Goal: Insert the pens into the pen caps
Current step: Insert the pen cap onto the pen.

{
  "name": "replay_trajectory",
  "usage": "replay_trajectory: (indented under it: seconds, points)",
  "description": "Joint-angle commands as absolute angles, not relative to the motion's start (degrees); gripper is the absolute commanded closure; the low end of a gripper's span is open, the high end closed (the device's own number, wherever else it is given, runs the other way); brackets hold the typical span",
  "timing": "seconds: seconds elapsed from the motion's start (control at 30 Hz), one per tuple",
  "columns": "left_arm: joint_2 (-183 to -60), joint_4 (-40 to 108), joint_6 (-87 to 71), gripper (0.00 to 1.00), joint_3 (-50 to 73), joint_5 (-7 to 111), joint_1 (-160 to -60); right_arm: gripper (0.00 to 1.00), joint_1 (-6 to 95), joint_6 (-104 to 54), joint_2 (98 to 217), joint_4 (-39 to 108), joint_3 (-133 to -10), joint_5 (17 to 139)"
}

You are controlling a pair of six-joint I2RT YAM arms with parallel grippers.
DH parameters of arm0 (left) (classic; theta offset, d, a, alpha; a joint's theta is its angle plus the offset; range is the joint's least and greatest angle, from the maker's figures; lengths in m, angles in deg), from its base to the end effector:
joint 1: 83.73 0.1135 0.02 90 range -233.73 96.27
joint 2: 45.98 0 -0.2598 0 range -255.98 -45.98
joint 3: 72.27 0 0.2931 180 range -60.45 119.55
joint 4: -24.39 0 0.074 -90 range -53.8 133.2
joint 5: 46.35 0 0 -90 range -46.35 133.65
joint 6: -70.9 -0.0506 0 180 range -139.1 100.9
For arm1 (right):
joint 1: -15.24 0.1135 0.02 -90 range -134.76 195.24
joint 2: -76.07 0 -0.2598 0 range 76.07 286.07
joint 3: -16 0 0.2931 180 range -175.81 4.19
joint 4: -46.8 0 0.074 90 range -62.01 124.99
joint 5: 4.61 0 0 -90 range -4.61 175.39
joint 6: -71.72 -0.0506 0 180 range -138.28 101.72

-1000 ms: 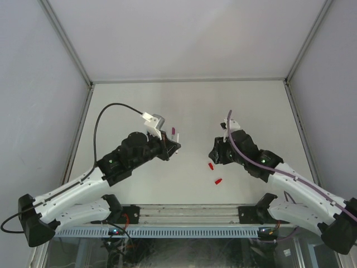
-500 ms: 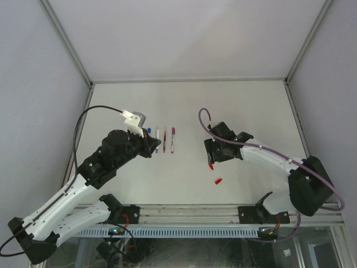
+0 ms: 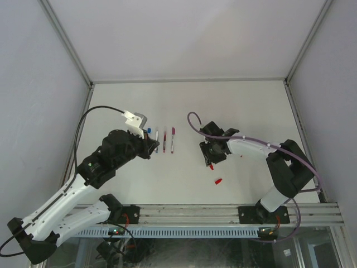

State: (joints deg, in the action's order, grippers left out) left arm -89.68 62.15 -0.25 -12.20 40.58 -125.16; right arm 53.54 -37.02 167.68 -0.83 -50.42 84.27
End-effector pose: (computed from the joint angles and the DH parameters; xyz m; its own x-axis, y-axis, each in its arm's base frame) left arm 0.1737 -0.1497 0.3302 -0.4602 -0.0242 -0.8875 0.5016 0.8177 -0.2824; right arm 0.2578 0.2049 0.1294 -0.9105 -0.3098 -0.2737 -0.3502 0.9299 0.1126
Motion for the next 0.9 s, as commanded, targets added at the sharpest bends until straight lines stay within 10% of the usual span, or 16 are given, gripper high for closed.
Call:
replay_trajectory:
  seconds: [0.0,0.87]
  points:
    - [-89.31,60.55,-1.0,1.0,-9.79,41.13,-124.69,0.58,53.87,-35.15,169.03,-0.29,-53.34,83.93]
    - [-89.51,59.81,-0.35,1.0,-10.15,40.67,-124.76,0.78,55.75,-35.2,175.09,-3.89,-55.23,88.59]
